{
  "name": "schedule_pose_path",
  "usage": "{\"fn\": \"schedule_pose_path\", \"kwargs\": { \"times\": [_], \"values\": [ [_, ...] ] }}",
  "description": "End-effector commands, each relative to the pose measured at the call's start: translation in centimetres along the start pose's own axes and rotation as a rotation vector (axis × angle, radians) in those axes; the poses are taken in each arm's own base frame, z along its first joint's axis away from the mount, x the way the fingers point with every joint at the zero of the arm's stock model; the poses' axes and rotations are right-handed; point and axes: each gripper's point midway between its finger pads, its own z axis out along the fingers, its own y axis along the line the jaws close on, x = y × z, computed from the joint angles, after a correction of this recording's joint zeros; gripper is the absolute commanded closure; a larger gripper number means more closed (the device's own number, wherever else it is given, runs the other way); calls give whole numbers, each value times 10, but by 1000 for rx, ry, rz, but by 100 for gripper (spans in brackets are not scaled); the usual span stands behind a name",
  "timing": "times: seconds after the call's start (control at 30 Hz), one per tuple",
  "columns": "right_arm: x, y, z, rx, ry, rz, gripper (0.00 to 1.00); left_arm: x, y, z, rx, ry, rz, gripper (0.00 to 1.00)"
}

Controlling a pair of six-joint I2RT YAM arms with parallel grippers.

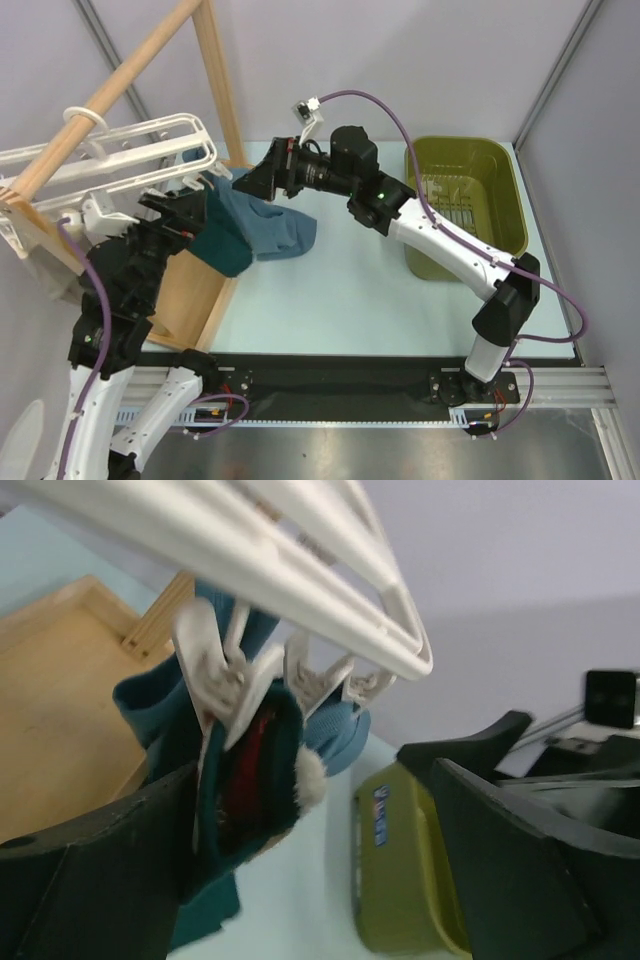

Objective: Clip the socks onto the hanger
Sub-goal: Clamp the sock onto the hanger, then move the clothesline to the center of the board.

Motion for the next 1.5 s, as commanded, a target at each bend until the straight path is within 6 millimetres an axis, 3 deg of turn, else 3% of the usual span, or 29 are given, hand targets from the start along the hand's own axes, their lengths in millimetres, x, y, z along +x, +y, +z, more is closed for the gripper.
{"fn": "schedule_pose_path", "kwargs": {
  "times": [0.0,0.3,0.47,0.6,0.73,0.77,0.87,0.9,0.97,1.0,1.2,1.23,1.27,1.33,1.37,1.4,1.47],
  "values": [
    [-3,21,-1,-91,0,-61,0,17,13,7,5,20,84,2],
    [13,4,8,-92,54,-56,0,38,25,-1,71,41,192,2],
    [19,-4,13,-88,73,-37,2,44,12,-15,147,110,227,2],
    [28,-15,12,-44,92,-32,7,56,-12,-34,289,192,181,6],
    [46,-51,-2,128,112,-39,5,77,-30,-58,420,323,114,10],
    [57,-82,-9,239,102,-16,4,80,-33,-63,446,346,106,12],
    [58,-121,-31,406,30,36,1,89,-44,-84,545,405,68,14],
    [77,-143,-42,474,45,54,1,89,-49,-89,574,417,50,15],
    [81,-157,-48,514,8,83,1,94,-54,-100,633,446,35,17],
    [97,-171,-54,554,29,101,2,93,-56,-103,641,451,26,17],
    [143,-210,-33,587,78,132,11,92,-46,-106,584,442,1,16],
    [144,-211,-26,570,71,139,13,99,-40,-103,568,459,-5,16],
    [160,-222,-20,563,102,160,22,103,-38,-103,564,468,-9,16],
    [163,-226,-8,530,81,169,31,115,-32,-105,571,504,-24,16],
    [165,-224,-1,513,77,166,31,118,-34,-107,597,511,-29,17],
    [176,-236,2,521,90,174,32,122,-35,-109,616,525,-48,19],
    [169,-235,17,493,75,169,32,128,-28,-109,620,518,-52,21]
  ]
}}
